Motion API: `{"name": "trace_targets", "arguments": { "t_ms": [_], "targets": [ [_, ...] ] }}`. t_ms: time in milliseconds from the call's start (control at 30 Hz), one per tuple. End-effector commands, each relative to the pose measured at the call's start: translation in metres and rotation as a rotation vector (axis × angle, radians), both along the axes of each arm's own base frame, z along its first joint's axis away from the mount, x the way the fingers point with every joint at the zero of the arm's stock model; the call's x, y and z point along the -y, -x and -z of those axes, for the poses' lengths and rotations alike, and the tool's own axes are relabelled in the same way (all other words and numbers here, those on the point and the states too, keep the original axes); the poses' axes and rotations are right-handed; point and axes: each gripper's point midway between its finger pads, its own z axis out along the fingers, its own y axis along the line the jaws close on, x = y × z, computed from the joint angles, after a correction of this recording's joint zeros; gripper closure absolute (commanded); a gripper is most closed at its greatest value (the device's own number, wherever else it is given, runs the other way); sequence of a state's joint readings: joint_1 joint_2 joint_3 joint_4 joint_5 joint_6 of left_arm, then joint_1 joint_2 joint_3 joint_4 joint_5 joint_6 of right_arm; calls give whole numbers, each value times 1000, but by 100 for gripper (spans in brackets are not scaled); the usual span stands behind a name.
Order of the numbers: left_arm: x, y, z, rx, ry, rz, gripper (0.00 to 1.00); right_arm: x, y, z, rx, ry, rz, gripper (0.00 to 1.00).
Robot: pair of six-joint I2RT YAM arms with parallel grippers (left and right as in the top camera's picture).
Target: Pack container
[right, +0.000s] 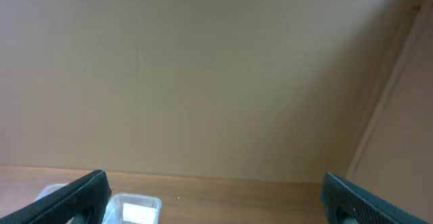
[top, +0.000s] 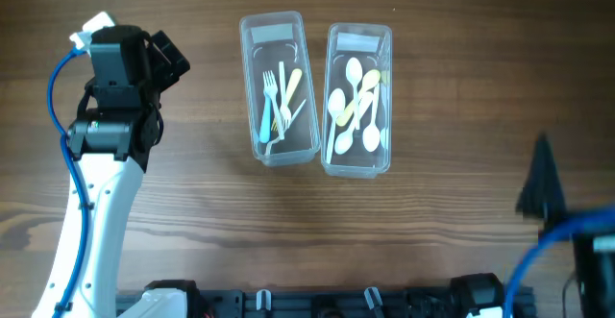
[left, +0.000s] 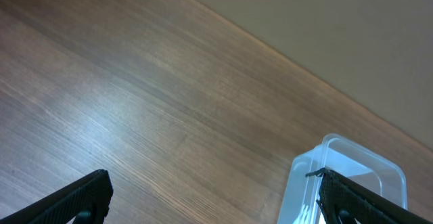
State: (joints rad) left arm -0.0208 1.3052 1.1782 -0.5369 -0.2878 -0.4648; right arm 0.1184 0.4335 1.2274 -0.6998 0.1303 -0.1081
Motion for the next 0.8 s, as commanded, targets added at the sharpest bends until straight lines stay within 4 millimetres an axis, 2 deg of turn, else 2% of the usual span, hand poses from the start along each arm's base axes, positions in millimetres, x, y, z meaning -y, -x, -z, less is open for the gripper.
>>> {"name": "trace_targets", "arguments": {
  "t_ms": [0, 67, 100, 200, 367, 467, 767],
  "targets": [
    [-4, -1, -3, 2, -20, -6, 0, -13, 16, 30, 24, 27, -83, 0],
    [-4, -1, -3, 2, -19, -6, 0, -16, 15, 49, 38, 27, -100, 0],
    [-4, -1, -3, 2, -20, -6, 0, -19, 9, 65, 48, 27, -114, 0],
    [-4, -1, -3, 2, -20, -6, 0, -28, -11, 97, 53, 5, -153, 0],
    [-4, -1, -3, 2, -20, -6, 0, -33, -50, 151, 36, -135, -172, 0],
    [-4, -1, -3, 2, -20, -6, 0, -35, -65, 180, 38, -192, -179, 0],
    [-4, -1, -3, 2, -20, -6, 0, -36, -78, 221, 25, -148, -173, 0]
  ]
}}
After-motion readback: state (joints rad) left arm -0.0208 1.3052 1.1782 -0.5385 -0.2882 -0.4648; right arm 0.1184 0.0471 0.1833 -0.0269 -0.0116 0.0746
